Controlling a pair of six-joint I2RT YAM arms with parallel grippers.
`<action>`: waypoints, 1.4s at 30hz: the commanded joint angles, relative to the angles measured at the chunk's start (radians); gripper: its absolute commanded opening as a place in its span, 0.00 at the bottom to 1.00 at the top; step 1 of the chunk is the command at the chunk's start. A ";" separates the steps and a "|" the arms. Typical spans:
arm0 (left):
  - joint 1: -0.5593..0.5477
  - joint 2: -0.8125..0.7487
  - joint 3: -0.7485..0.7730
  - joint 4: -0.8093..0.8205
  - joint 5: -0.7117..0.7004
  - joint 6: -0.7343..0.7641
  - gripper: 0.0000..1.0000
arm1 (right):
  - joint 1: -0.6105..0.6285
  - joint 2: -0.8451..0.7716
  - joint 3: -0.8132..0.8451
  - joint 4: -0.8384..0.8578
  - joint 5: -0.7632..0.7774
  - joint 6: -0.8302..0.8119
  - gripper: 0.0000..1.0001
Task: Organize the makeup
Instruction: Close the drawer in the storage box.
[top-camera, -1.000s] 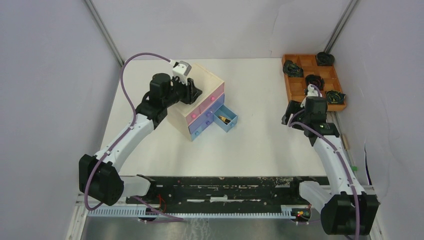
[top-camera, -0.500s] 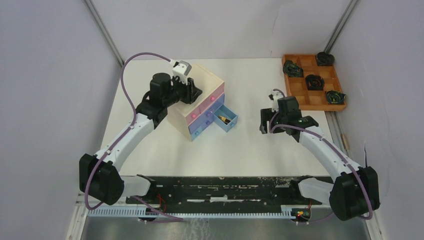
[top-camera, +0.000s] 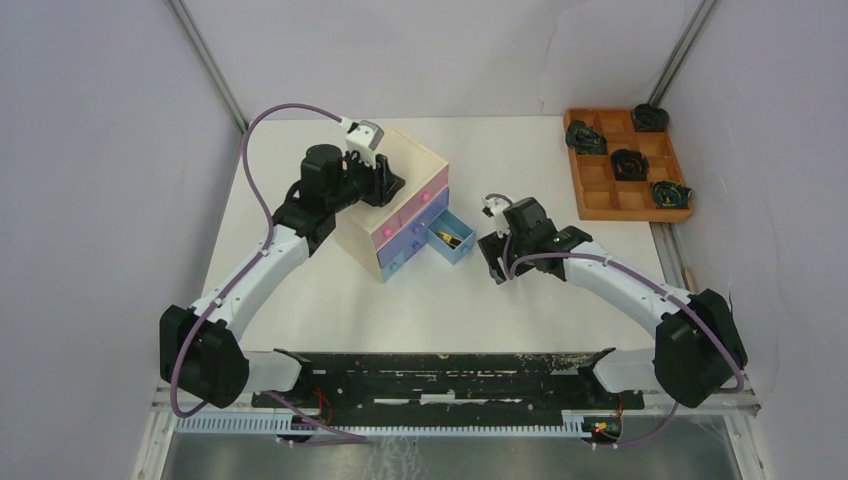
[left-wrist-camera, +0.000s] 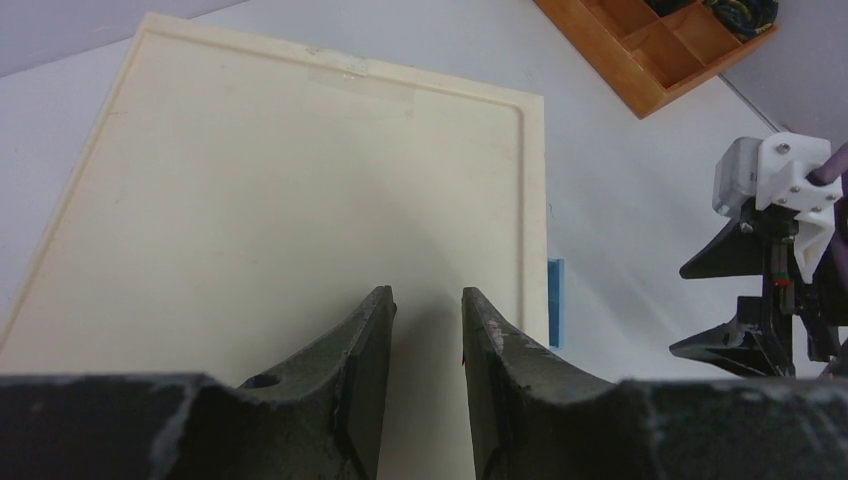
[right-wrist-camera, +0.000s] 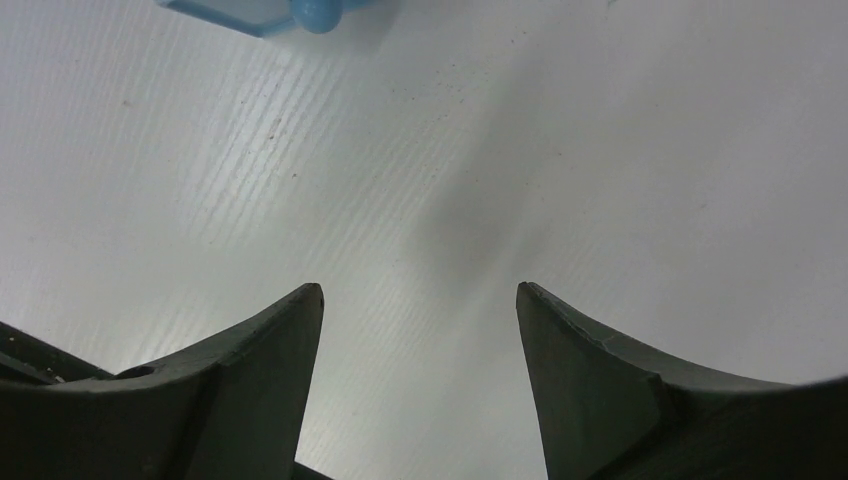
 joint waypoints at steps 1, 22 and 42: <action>0.000 0.068 -0.068 -0.275 -0.036 0.037 0.41 | 0.074 0.029 0.078 0.003 0.127 -0.071 0.78; -0.003 0.092 -0.070 -0.278 -0.029 0.040 0.41 | 0.119 -0.094 -0.121 0.243 0.155 0.036 0.87; -0.051 0.126 0.023 -0.286 0.025 0.056 0.41 | 0.080 -0.185 -0.198 0.444 -0.099 -0.061 0.97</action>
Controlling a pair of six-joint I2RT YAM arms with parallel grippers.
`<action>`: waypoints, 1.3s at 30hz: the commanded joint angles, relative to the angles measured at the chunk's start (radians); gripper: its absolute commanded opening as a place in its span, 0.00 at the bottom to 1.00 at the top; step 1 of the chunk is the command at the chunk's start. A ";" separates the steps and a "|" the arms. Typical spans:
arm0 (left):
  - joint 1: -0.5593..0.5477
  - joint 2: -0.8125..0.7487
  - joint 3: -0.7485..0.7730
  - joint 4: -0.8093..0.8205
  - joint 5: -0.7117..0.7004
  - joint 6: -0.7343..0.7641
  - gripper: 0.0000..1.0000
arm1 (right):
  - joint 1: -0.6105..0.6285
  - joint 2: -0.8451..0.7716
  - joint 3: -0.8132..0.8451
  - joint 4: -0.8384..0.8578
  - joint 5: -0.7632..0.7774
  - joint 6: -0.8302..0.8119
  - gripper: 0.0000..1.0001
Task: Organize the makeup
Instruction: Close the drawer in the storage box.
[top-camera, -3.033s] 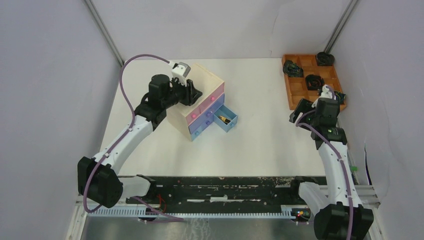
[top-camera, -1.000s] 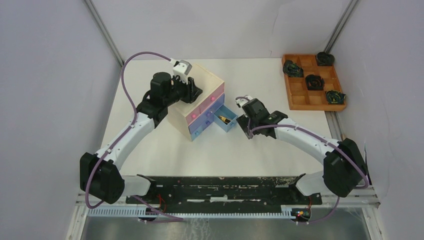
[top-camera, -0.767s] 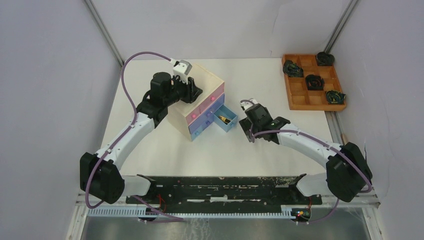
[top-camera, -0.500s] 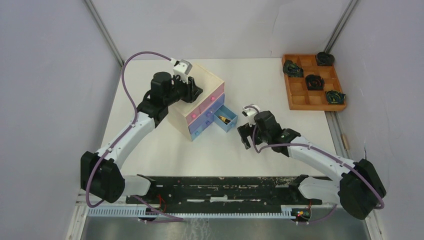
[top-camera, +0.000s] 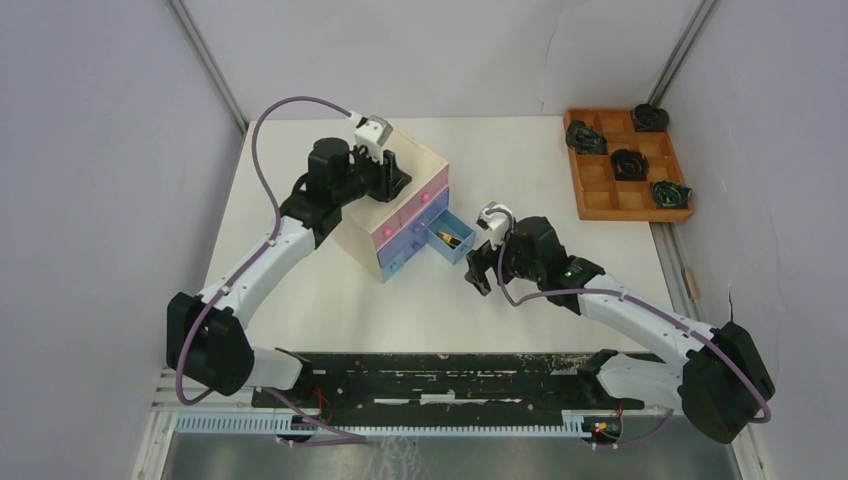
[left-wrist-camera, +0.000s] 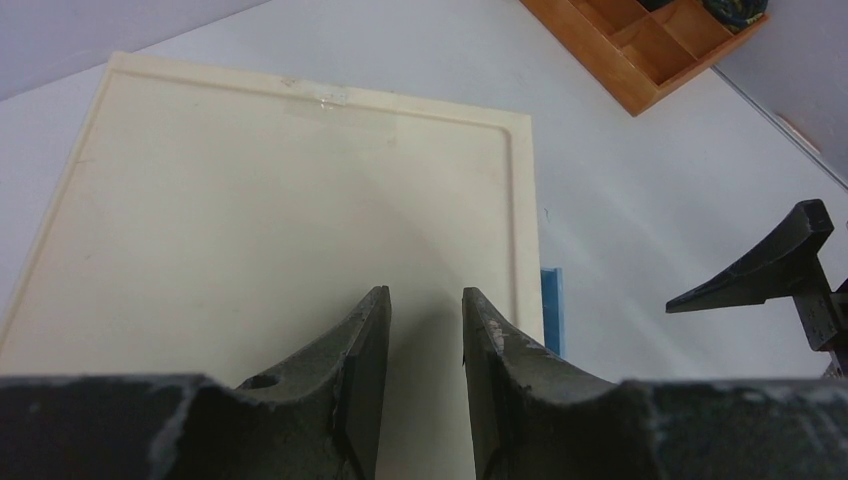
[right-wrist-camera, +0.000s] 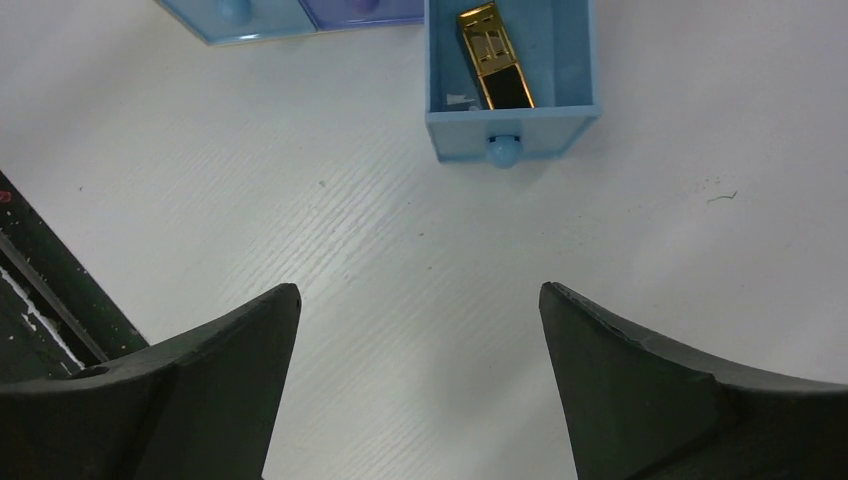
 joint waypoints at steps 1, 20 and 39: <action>-0.055 0.077 0.011 -0.306 -0.028 0.037 0.41 | -0.048 0.019 0.012 0.064 0.050 -0.008 0.97; -0.251 0.110 0.251 -0.397 -0.148 0.044 0.43 | -0.395 -0.106 -0.100 -0.093 0.574 0.500 0.99; -0.017 0.093 0.432 -0.430 -0.280 0.034 0.50 | -0.395 0.041 -0.017 -0.120 0.465 0.443 0.97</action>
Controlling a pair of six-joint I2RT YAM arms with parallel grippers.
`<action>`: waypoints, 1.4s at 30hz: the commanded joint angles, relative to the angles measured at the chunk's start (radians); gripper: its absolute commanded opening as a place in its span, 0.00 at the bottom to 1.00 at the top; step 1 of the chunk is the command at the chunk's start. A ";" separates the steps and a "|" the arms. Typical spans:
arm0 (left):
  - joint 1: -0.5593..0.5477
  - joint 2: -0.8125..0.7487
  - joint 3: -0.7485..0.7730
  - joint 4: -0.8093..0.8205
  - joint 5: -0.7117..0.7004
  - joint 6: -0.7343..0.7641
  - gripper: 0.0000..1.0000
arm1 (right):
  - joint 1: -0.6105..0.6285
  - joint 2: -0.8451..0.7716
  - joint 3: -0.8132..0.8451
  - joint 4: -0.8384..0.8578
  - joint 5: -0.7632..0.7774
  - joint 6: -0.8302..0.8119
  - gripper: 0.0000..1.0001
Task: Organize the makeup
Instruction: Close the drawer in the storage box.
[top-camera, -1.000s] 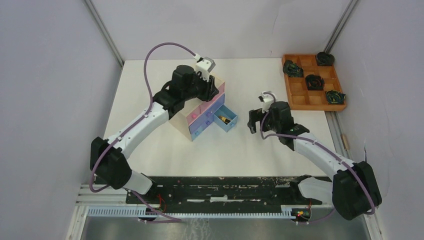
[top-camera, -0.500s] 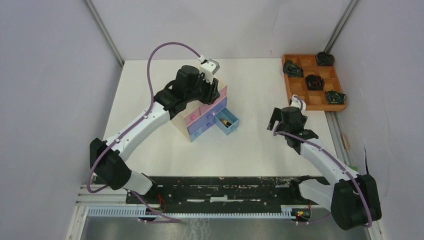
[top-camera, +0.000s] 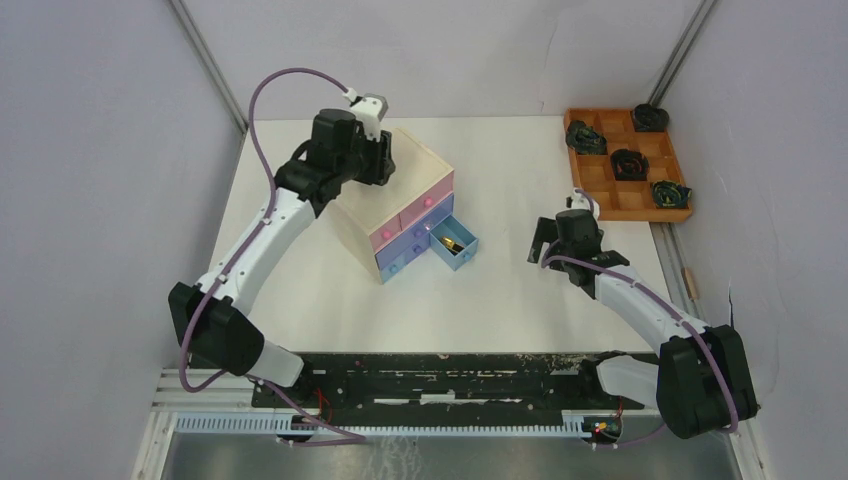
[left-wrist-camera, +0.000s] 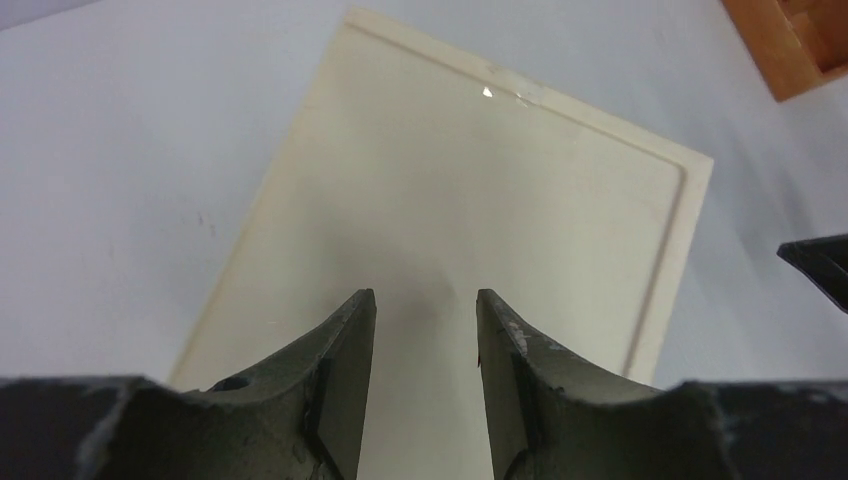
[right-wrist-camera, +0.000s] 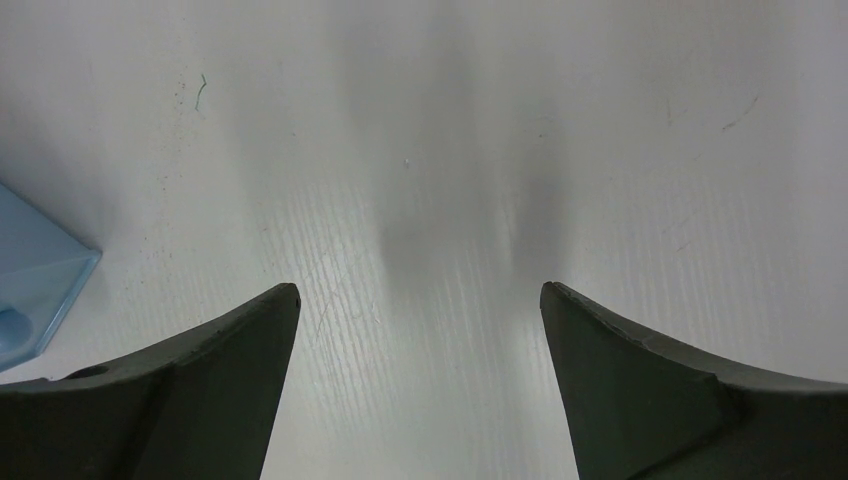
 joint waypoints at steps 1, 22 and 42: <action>0.027 -0.017 0.104 0.006 -0.011 0.019 0.50 | -0.001 0.013 0.043 -0.021 0.083 0.064 0.98; -0.326 -0.046 0.261 -0.130 -0.027 0.049 0.48 | -0.021 0.137 0.102 -0.072 0.194 0.216 0.96; 0.059 -0.240 -0.072 0.045 -0.092 -0.032 0.52 | 0.015 0.050 0.221 0.142 -0.265 -0.361 0.79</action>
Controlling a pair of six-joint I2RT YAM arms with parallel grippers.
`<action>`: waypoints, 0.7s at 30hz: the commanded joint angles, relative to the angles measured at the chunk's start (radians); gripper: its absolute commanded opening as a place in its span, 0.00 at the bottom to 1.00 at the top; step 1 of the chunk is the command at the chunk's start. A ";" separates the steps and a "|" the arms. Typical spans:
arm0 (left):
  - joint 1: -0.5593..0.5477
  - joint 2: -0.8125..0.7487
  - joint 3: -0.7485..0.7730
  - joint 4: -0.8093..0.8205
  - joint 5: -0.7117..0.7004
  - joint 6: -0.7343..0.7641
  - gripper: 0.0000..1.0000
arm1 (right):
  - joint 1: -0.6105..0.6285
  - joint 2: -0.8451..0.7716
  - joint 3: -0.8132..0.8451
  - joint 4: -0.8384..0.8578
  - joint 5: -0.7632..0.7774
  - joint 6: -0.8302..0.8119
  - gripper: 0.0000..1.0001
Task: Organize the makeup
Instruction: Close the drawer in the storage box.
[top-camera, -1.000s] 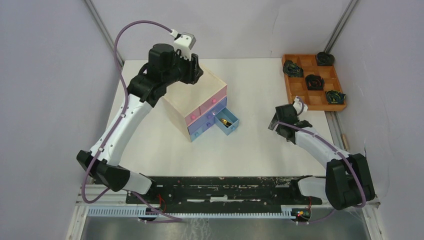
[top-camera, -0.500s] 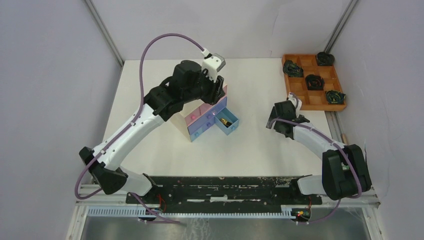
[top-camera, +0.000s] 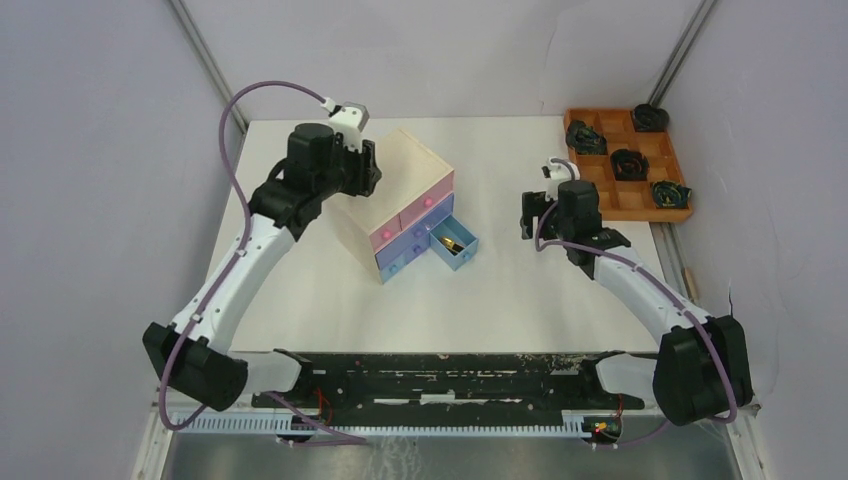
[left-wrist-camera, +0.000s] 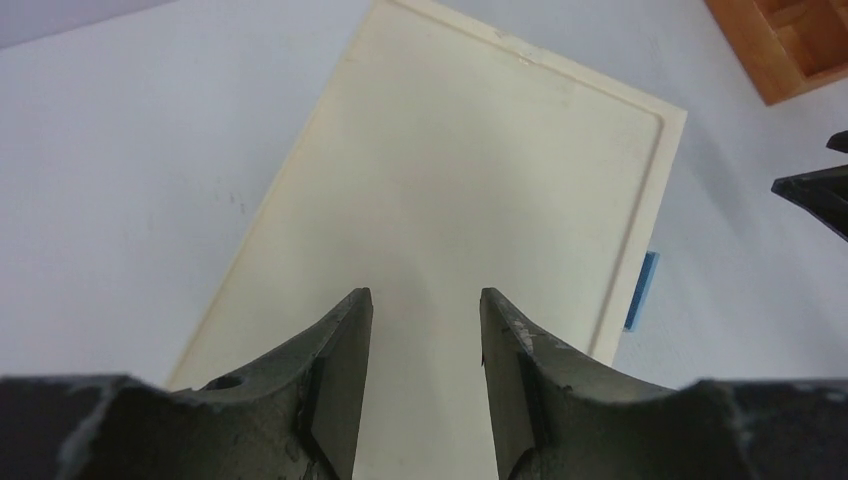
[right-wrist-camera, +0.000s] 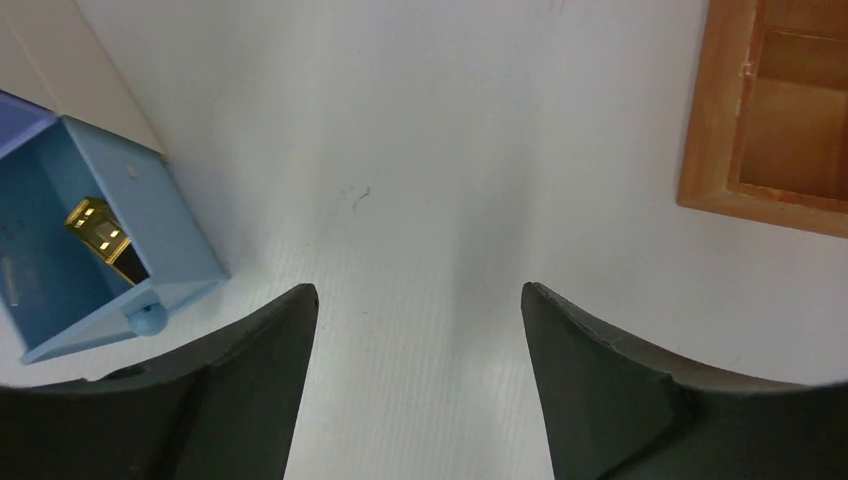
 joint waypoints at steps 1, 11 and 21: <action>0.030 -0.095 0.015 0.063 -0.102 -0.041 0.53 | 0.025 -0.006 0.055 0.032 -0.103 -0.052 0.66; 0.044 -0.144 -0.071 0.067 -0.120 -0.066 0.47 | 0.275 0.026 -0.091 0.057 -0.079 0.043 0.01; 0.044 -0.167 -0.171 0.119 -0.099 -0.074 0.04 | 0.370 0.137 -0.062 0.132 -0.076 0.093 0.01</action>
